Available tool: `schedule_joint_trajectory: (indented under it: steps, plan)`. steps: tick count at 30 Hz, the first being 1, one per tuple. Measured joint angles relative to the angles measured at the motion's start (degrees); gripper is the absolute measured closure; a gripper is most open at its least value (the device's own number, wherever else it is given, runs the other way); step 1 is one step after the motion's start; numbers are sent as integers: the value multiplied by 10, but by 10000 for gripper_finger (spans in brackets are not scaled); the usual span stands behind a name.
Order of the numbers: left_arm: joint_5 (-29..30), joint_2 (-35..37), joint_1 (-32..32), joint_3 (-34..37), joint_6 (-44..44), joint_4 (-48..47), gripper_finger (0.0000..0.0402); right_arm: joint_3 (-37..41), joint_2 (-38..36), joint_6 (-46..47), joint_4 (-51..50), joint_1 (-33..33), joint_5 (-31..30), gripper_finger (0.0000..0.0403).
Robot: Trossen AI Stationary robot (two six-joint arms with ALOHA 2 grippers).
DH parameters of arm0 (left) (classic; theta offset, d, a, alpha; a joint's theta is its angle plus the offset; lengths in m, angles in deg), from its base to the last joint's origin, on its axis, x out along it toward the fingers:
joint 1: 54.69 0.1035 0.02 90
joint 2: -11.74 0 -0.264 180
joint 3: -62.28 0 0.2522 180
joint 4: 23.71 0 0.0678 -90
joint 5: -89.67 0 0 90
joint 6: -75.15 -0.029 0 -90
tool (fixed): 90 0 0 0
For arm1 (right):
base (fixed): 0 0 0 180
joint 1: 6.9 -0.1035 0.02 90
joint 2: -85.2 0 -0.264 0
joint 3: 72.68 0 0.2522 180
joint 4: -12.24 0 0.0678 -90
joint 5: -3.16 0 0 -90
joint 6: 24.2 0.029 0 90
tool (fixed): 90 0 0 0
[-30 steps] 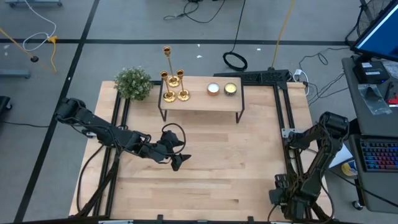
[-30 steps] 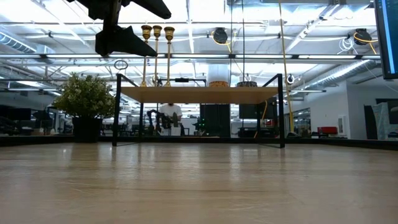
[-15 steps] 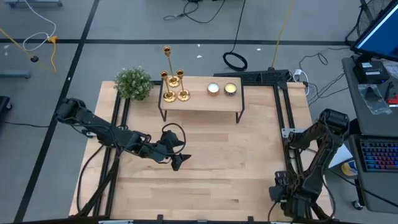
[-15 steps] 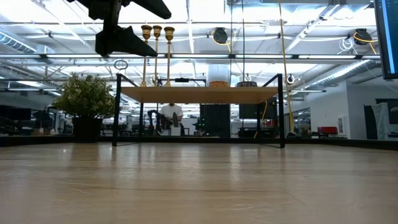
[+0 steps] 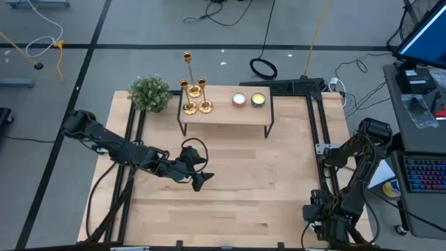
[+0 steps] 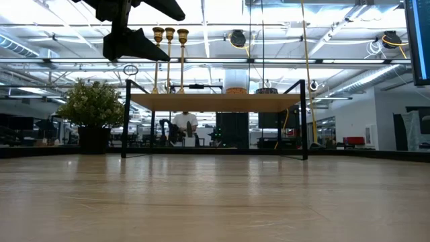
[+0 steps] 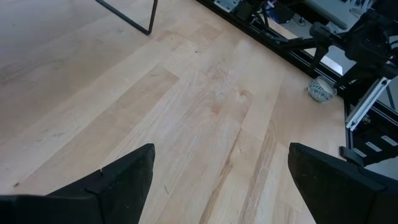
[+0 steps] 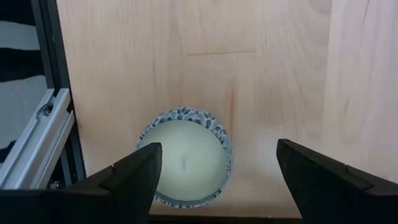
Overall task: Pick & Place candle stick holders
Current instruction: Put the blue patterned scented candle on the shelf
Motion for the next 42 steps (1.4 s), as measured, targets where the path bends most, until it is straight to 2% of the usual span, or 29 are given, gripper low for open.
schedule_joint_trajectory:
  steps: [42]
  plan:
    - [16,0,0,0,6,0,36,0,0,6,6,0,2,96]
